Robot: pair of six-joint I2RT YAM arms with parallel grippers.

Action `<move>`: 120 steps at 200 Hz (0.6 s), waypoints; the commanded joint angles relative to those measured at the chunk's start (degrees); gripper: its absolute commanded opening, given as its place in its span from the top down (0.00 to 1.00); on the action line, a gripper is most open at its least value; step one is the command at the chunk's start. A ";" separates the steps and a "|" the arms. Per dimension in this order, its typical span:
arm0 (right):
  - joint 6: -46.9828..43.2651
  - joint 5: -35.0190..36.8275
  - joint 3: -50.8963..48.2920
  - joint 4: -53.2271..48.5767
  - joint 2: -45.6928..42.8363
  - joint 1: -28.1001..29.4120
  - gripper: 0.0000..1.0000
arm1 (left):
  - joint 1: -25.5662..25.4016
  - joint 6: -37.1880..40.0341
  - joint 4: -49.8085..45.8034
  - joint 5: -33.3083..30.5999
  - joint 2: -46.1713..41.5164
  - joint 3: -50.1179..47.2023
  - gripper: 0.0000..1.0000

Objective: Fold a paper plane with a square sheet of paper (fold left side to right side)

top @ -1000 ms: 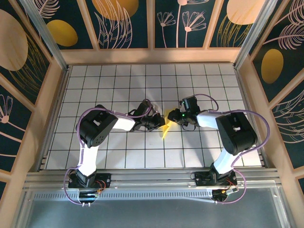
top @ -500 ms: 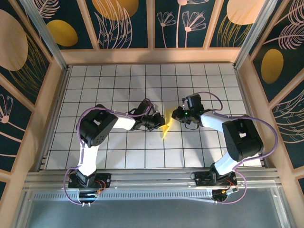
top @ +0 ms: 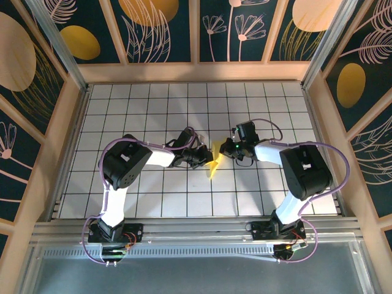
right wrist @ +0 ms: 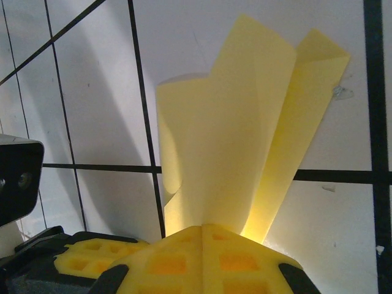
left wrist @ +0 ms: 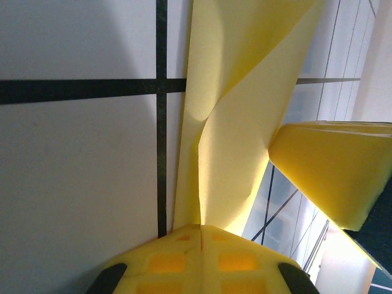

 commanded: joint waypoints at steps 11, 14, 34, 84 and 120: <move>-0.82 0.63 0.84 0.47 1.49 0.39 0.97 | 0.17 2.19 -4.02 -6.23 5.82 0.27 0.99; -0.82 0.77 0.84 0.41 1.62 0.43 0.97 | 0.17 2.23 -4.03 -6.27 5.83 0.26 0.99; -0.82 1.56 0.67 0.00 1.77 0.41 0.97 | 0.17 2.18 -4.14 -6.25 5.83 0.22 0.99; -0.56 2.49 0.31 -0.52 2.07 0.41 0.97 | 0.18 2.24 -3.94 -5.79 6.23 0.53 0.98; -0.39 2.85 0.06 -0.71 2.45 0.47 0.98 | 0.23 2.14 -3.84 -5.48 6.63 0.65 0.98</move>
